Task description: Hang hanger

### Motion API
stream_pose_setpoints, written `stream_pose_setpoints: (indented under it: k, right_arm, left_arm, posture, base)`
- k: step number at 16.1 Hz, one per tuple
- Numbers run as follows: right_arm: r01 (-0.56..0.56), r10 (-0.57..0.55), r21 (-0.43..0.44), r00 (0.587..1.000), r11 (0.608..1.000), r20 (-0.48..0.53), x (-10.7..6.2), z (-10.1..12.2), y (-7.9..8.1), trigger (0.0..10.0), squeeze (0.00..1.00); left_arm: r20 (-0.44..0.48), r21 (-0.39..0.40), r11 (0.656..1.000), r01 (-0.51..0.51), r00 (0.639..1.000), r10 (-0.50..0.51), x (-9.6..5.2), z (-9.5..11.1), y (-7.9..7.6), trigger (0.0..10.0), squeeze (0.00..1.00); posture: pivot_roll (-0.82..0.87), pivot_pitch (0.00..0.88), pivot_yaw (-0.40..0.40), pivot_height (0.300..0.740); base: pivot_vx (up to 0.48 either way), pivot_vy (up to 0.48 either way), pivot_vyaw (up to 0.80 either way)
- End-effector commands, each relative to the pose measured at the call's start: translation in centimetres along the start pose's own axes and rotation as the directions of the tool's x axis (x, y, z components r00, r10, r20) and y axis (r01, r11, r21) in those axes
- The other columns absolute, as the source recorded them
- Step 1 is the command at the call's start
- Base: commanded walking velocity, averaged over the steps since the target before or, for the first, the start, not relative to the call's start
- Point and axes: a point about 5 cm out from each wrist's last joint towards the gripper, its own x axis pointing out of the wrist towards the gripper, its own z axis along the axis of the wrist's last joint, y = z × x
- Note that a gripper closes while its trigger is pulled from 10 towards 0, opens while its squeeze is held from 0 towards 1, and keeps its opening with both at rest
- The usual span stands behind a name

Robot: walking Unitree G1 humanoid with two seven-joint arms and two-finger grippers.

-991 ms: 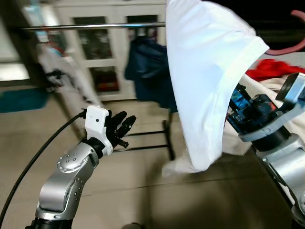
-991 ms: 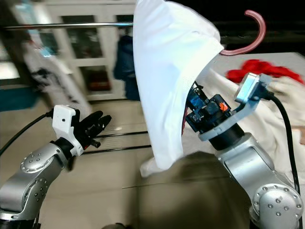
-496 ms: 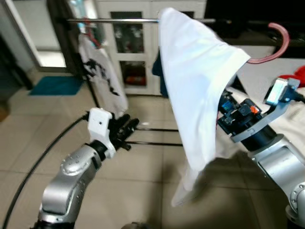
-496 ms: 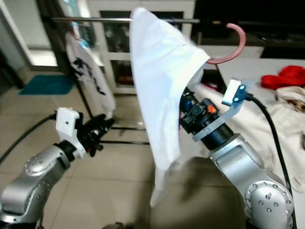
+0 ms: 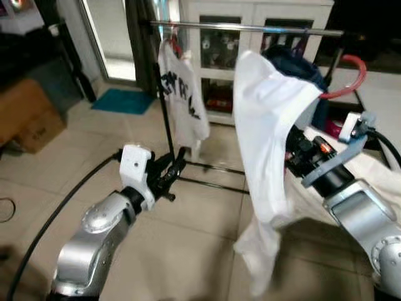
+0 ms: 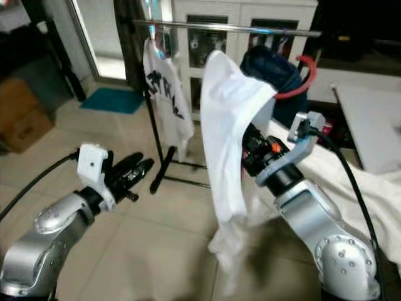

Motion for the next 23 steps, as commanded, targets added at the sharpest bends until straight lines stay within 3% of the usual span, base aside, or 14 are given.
stream_pose_setpoints:
  k: [1, 3, 9, 11, 13, 18, 21, 22, 23]
  right_arm:
    - [0.002, -0.002, -0.009, 1.000, 1.000, 0.000, 0.2, 0.0, 0.2, 10.0, 0.00]
    - [0.188, -0.191, -0.108, 0.981, 0.976, -0.019, 0.6, -0.8, -2.1, 10.0, 0.00]
    - [0.243, -0.266, -0.286, 0.963, 0.927, -0.046, 0.8, -2.9, -3.7, 10.0, 0.00]
    - [0.097, -0.127, -0.223, 0.984, 0.970, -0.125, 1.5, -4.5, -2.2, 10.0, 0.00]
    - [-0.026, -0.014, -0.192, 0.979, 0.981, -0.203, 1.8, -5.6, -1.0, 10.0, 0.00]
    - [-0.110, 0.075, -0.181, 0.979, 0.977, -0.192, 3.9, -6.1, -0.2, 10.0, 0.00]
    - [-0.045, 0.019, -0.180, 0.989, 0.983, -0.147, 4.4, -5.8, -1.3, 10.0, 0.00]
    - [0.068, -0.101, -0.276, 0.989, 0.959, -0.105, 4.1, -5.3, -2.9, 10.0, 0.00]
    - [0.121, -0.153, -0.306, 0.985, 0.944, -0.082, 3.9, -5.1, -3.6, 10.0, 0.00]
  left_arm:
    - [-0.021, 0.006, 1.000, -0.009, 1.000, 0.009, -0.1, -0.3, 0.2, 10.0, 0.00]
    - [-0.021, 0.009, 1.000, -0.009, 1.000, 0.009, 0.0, -0.3, 0.3, 10.0, 0.00]
    - [-0.027, 0.016, 1.000, 0.000, 1.000, 0.001, 0.1, -0.3, 0.2, 10.0, 0.00]
    - [-0.029, 0.016, 1.000, 0.005, 1.000, -0.004, 0.2, -0.3, 0.2, 10.0, 0.00]
    - [-0.029, 0.018, 1.000, 0.006, 1.000, -0.005, 0.2, -0.3, 0.2, 10.0, 0.00]
    - [-0.036, 0.044, 0.998, -0.047, 0.998, 0.049, -1.3, 0.0, 1.0, 10.0, 0.00]
    - [-0.040, 0.052, 0.997, -0.065, 0.997, 0.067, -1.8, 0.1, 1.3, 10.0, 0.00]
    - [-0.044, 0.057, 0.997, -0.054, 0.997, 0.056, -1.6, 0.0, 1.1, 10.0, 0.00]
    - [-0.047, 0.060, 0.997, -0.046, 0.998, 0.049, -1.4, 0.0, 1.0, 10.0, 0.00]
  posture:
    - [-0.10, 0.000, 0.031, 0.740]
    - [-0.10, 0.000, 0.033, 0.740]
    - [-0.10, 0.000, 0.044, 0.740]
    - [-0.10, 0.000, 0.048, 0.740]
    - [-0.09, 0.000, 0.047, 0.740]
    - [-0.01, 0.000, 0.004, 0.740]
    - [0.01, 0.000, 0.002, 0.740]
    - [0.00, 0.000, 0.010, 0.740]
    - [-0.01, 0.000, 0.019, 0.740]
  base:
    - [0.000, 0.000, 0.65]
    - [0.000, 0.000, 0.00]
    - [0.000, 0.000, 0.00]
    - [0.000, 0.000, 0.00]
    - [0.000, 0.000, 0.00]
    - [0.000, 0.000, 0.00]
    - [0.000, 0.000, 0.00]
    - [0.000, 0.000, 0.00]
    - [0.000, 0.000, 0.00]
